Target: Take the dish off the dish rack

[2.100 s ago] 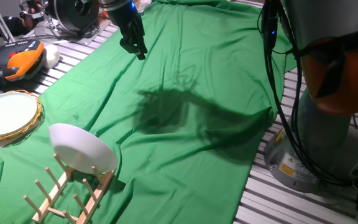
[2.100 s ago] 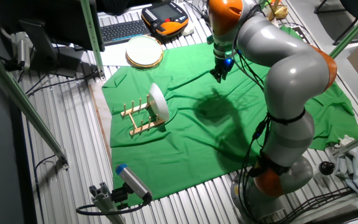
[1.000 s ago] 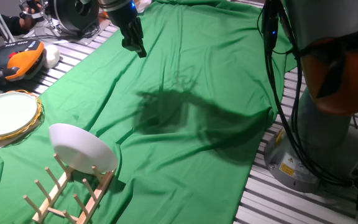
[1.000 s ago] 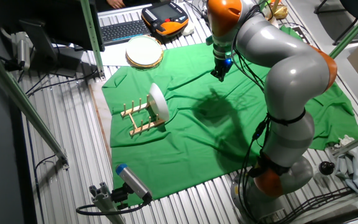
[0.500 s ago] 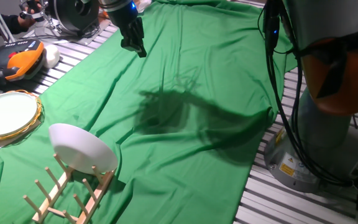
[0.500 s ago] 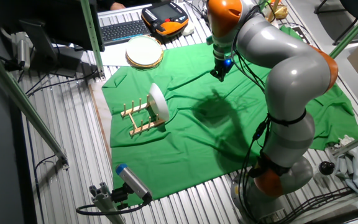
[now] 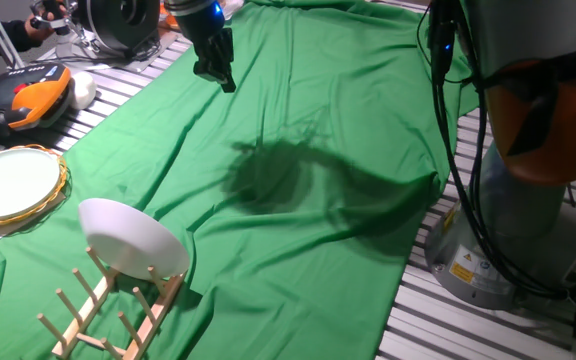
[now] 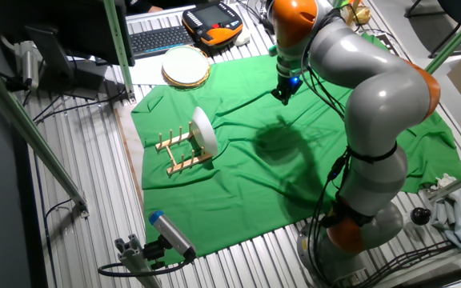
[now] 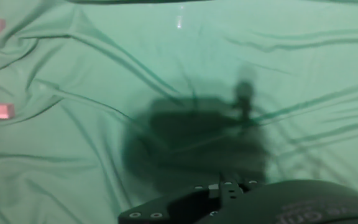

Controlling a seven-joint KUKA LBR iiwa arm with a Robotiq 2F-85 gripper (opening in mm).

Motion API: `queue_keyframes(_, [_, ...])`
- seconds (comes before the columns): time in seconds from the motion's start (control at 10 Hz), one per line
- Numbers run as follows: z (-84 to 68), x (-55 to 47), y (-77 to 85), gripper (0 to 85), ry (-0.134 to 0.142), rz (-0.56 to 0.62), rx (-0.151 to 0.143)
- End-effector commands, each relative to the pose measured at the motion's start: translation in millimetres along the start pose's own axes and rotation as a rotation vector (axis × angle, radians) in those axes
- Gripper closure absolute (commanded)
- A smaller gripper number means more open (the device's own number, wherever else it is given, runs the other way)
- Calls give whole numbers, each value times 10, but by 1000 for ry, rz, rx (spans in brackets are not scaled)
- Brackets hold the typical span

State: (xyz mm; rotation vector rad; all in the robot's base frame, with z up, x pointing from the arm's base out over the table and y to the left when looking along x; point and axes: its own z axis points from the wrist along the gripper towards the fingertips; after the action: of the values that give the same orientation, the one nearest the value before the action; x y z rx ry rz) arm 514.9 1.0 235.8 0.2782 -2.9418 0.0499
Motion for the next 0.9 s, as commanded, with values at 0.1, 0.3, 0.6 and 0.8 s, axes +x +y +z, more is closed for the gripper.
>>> queue_keyframes(0.1, [-1, -1, 4, 850, -7, -26, -4])
queue_keyframes(0.3, [-1, -1, 4, 850, -13, -131, -24])
queue_keyframes(0.6, [-1, -1, 4, 850, 21, -242, -26])
queue_keyframes(0.8, [-1, -1, 4, 850, 26, -220, -26])
